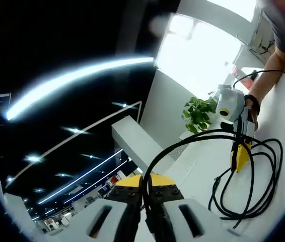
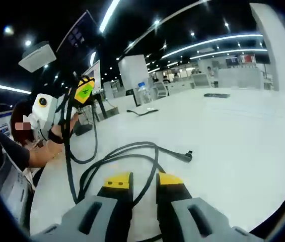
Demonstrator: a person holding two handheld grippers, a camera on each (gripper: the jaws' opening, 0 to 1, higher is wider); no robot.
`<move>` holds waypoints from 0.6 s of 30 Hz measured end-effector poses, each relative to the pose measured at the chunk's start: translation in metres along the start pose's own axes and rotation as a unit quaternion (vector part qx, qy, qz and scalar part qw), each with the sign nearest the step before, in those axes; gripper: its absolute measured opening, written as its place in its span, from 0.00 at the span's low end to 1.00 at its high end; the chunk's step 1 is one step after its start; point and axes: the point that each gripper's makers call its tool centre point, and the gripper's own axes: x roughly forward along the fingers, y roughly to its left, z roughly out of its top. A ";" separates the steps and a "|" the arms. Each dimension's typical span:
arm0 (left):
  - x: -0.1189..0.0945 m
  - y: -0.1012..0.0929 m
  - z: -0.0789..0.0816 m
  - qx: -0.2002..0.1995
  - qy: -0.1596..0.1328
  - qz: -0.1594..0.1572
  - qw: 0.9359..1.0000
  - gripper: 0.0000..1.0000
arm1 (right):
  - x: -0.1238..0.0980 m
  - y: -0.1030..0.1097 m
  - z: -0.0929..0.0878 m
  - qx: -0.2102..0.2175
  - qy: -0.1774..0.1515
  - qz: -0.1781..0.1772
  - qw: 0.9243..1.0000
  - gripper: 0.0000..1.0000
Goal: Coil the Type-C to USB data cable on the desktop and secure it with Velcro straps.
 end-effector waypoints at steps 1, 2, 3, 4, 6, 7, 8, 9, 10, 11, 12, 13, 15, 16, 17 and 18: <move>0.000 -0.001 0.002 -0.001 -0.003 -0.002 1.000 0.05 | 0.002 0.000 0.001 0.001 -0.003 0.000 1.000 0.09; 0.001 -0.002 0.002 -0.003 -0.005 -0.004 1.000 0.05 | 0.004 0.001 0.002 0.004 -0.004 0.001 1.000 0.06; 0.001 -0.004 0.003 -0.003 -0.007 -0.006 1.000 0.05 | 0.005 0.000 0.004 0.007 -0.004 -0.003 1.000 0.04; 0.001 -0.005 0.003 -0.006 -0.008 -0.009 1.000 0.05 | 0.004 -0.001 0.008 0.003 -0.013 -0.007 1.000 0.03; 0.002 -0.006 0.002 -0.014 -0.008 -0.012 1.000 0.05 | -0.002 -0.005 0.019 -0.012 -0.031 -0.018 0.999 0.03; 0.002 -0.006 0.002 -0.019 -0.008 -0.012 1.000 0.05 | -0.004 -0.009 0.025 -0.013 -0.043 -0.023 0.999 0.02; 0.002 -0.005 0.001 -0.024 -0.007 -0.012 1.000 0.05 | -0.007 -0.012 0.032 -0.009 -0.057 -0.030 0.998 0.02; 0.003 -0.004 -0.001 -0.031 -0.006 -0.012 0.999 0.05 | -0.011 -0.014 0.038 -0.005 -0.073 -0.039 0.997 0.02; 0.003 -0.003 -0.002 -0.038 -0.004 -0.012 0.999 0.05 | -0.015 -0.017 0.044 -0.008 -0.085 -0.049 0.995 0.02; 0.003 -0.002 -0.004 -0.047 -0.003 -0.011 0.999 0.05 | -0.019 -0.019 0.049 -0.015 -0.094 -0.058 0.994 0.02; 0.003 0.000 -0.005 -0.055 -0.003 -0.011 0.998 0.05 | -0.023 -0.022 0.055 -0.020 -0.109 -0.067 0.992 0.02; 0.003 0.000 -0.005 -0.061 -0.003 -0.011 0.998 0.05 | -0.028 -0.025 0.061 -0.021 -0.126 -0.079 0.989 0.02; 0.003 0.001 -0.006 -0.070 -0.003 -0.009 0.998 0.05 | -0.035 -0.027 0.070 -0.015 -0.145 -0.085 0.986 0.02; 0.003 0.001 -0.005 -0.072 -0.003 -0.009 0.997 0.05 | -0.039 -0.027 0.076 -0.012 -0.161 -0.086 0.983 0.02; 0.003 0.001 -0.005 -0.074 -0.004 -0.008 0.997 0.05 | -0.044 -0.028 0.081 -0.009 -0.174 -0.090 0.981 0.02; 0.003 0.002 -0.005 -0.076 -0.005 -0.008 0.997 0.05 | -0.048 -0.027 0.087 -0.011 -0.187 -0.090 0.978 0.02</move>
